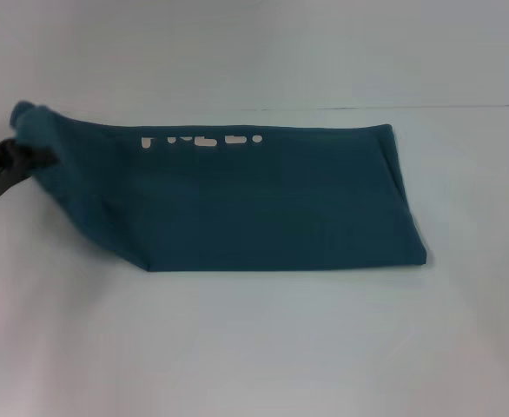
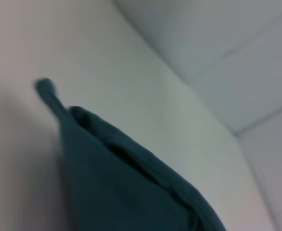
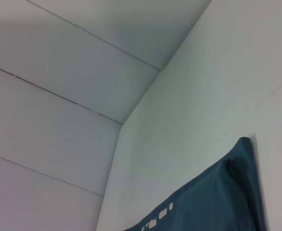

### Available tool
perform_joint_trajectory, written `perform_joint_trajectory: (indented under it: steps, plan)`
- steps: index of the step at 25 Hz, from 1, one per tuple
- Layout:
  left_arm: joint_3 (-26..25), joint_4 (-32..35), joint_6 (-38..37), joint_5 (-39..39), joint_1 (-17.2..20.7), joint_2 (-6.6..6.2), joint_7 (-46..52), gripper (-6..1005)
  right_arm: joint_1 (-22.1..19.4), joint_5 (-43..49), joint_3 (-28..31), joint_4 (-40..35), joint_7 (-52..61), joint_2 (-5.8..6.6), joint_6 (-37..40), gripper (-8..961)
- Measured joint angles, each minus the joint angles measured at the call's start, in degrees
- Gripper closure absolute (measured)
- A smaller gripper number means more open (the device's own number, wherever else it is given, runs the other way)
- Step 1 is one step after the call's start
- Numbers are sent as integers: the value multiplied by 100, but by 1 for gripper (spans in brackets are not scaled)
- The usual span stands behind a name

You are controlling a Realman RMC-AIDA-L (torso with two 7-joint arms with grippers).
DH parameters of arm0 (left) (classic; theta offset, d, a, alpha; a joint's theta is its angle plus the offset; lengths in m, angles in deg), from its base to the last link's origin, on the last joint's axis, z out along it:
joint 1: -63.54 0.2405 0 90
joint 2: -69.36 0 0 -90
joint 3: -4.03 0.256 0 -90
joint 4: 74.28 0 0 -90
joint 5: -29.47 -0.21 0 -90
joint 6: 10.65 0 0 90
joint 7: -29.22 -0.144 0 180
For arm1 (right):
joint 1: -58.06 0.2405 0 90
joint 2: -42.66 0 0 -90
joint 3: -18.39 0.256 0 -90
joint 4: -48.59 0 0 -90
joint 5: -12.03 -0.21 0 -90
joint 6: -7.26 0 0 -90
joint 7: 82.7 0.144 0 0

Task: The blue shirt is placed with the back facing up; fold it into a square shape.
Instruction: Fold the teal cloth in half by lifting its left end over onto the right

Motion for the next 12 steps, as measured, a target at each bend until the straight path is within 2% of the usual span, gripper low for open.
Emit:
perform_joint_trajectory:
  steps: [5,6,8,12]
  plan:
    - [26,78,-512,81,-443,22,53,991,33,0,-5,0,-3,-7,31,145]
    - [91,111,-658,84,-637,67,57,991,37,0,-9,0,-4,-10,41,145]
    - [123,121,-696,85,-694,86,57,991,37,0,-10,0,-4,-12,44,145]
    - [369,182,-804,91,-1021,223,65,990,40,0,-13,0,-4,-18,43,145]
